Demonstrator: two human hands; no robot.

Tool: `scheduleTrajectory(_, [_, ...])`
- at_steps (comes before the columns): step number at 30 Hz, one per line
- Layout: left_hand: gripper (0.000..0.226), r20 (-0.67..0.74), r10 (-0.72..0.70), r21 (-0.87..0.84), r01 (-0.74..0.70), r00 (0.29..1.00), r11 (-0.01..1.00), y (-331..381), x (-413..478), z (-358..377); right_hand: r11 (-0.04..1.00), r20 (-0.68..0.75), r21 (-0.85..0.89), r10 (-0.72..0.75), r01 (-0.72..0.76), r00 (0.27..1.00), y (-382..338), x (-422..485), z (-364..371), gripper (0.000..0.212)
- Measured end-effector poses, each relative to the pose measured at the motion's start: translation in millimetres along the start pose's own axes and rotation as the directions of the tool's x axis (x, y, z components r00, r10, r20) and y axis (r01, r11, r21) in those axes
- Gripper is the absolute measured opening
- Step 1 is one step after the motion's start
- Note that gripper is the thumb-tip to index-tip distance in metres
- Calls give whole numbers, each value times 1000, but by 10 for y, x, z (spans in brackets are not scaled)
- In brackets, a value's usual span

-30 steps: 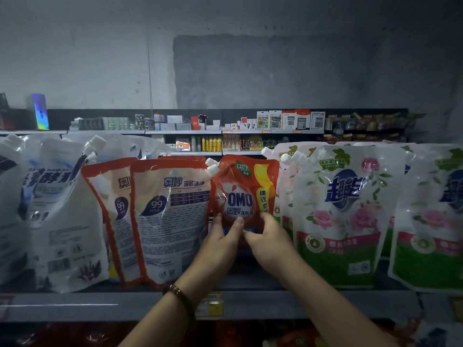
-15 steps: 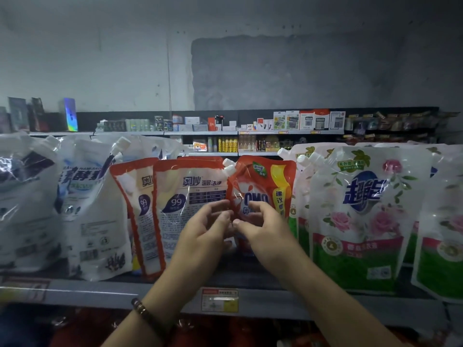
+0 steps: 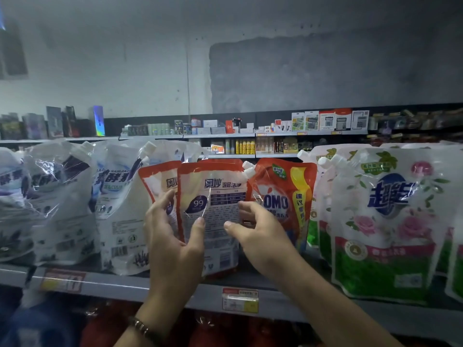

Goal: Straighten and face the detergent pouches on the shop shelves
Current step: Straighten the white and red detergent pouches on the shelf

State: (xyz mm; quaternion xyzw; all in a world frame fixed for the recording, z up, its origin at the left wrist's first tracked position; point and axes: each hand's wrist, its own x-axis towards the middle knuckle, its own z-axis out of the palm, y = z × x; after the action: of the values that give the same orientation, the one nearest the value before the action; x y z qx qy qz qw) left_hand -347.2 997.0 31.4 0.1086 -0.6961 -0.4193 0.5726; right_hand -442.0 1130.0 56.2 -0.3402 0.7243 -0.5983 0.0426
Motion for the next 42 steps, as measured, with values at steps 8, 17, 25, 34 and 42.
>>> scheduleTrajectory(8, [69,105,-292,-70,300,951,951,-242,29,35,1000,28,-22,-14,14,1000,61,24,42,47])
scheduleTrajectory(17, [22,231,-235,38,233,944,972,-294,119,10,1000,57,-19,-10,11,998,79,26,109,57])
scheduleTrajectory(25, [12,236,-192,-161,233,952,959,-309,18,121,1000,70,4,-23,23,997,122,3,117,62])
scheduleTrajectory(34, [13,63,-90,-199,101,994,975,-326,-156,255,993,-22,-12,-114,114,993,44,-38,181,89])
scheduleTrajectory(42, [37,-28,-80,-185,74,996,980,-244,-430,475,952,-154,150,-244,267,957,-63,-225,214,43])
